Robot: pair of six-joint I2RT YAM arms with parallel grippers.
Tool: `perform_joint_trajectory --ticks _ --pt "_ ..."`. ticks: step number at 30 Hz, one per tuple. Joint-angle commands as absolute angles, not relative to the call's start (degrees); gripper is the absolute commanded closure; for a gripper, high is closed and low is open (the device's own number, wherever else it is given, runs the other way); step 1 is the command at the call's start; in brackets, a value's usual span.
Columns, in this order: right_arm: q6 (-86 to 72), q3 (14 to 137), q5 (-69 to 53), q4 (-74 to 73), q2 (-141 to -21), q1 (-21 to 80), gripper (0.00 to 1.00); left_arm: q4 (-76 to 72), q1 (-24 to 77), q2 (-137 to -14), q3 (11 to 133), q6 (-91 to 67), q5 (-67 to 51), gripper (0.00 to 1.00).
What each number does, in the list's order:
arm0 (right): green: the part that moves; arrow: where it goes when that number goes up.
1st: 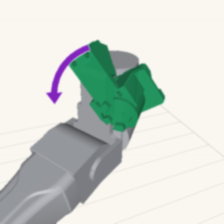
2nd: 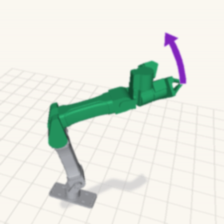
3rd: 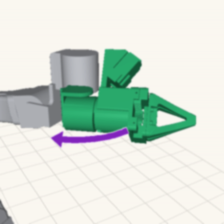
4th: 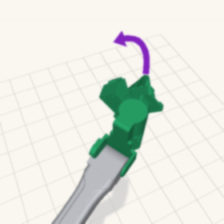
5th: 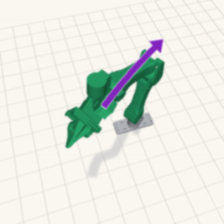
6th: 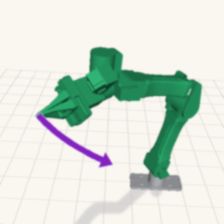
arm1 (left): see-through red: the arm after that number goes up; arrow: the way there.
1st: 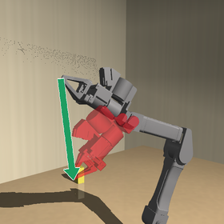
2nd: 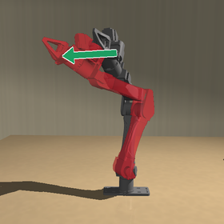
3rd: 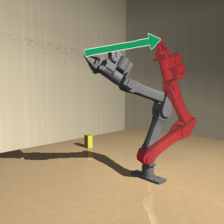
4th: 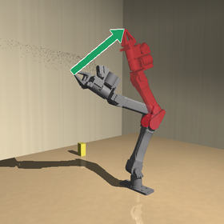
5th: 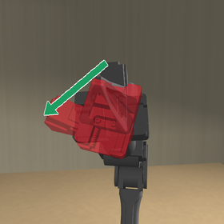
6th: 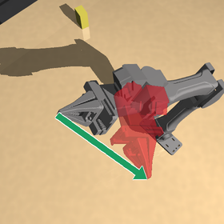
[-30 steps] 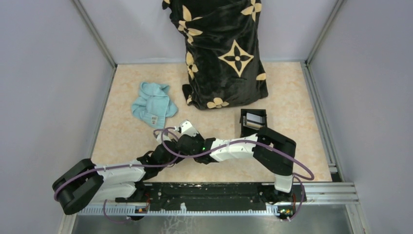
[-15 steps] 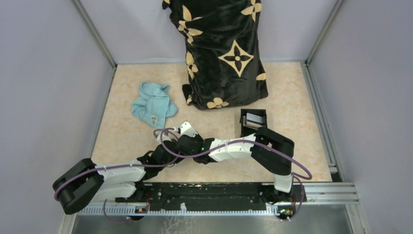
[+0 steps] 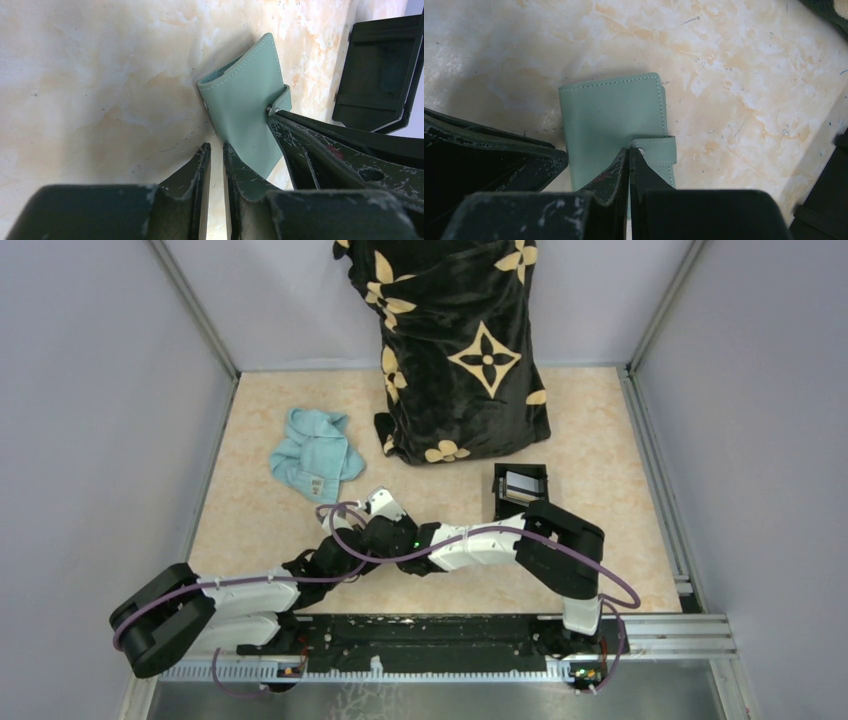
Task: Put the credit cards into the card holder
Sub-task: Close the card holder at the center of the board.
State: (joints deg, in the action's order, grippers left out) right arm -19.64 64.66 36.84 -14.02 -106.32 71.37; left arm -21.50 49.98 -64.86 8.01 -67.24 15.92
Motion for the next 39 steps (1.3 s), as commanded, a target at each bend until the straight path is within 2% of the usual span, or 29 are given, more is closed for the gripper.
perform_joint_trajectory --ticks 1,8,14,23,30,39 --pt "-20.1 65.5 36.0 -11.7 -105.5 70.5 1.00 -14.2 49.8 -64.8 8.2 -64.9 15.5 0.78" --pt "-20.2 65.2 33.4 -11.1 -105.1 68.9 1.00 -7.6 49.8 -60.5 12.3 -62.2 17.8 0.77" --pt "-20.9 64.5 31.3 -10.7 -104.4 67.6 1.00 -8.2 49.8 -59.9 13.6 -60.6 19.1 0.76" --pt "-22.2 63.6 28.7 -10.2 -103.5 66.1 1.00 -15.5 49.8 -59.9 13.7 -56.6 25.1 0.74" --pt "-23.1 62.6 27.6 -9.6 -102.8 65.6 1.00 -21.5 49.2 -59.1 10.6 -59.9 30.4 0.72" --pt "-23.6 61.9 26.8 -9.2 -102.2 65.2 1.00 -35.8 45.1 -64.0 7.6 -57.4 24.9 0.69"
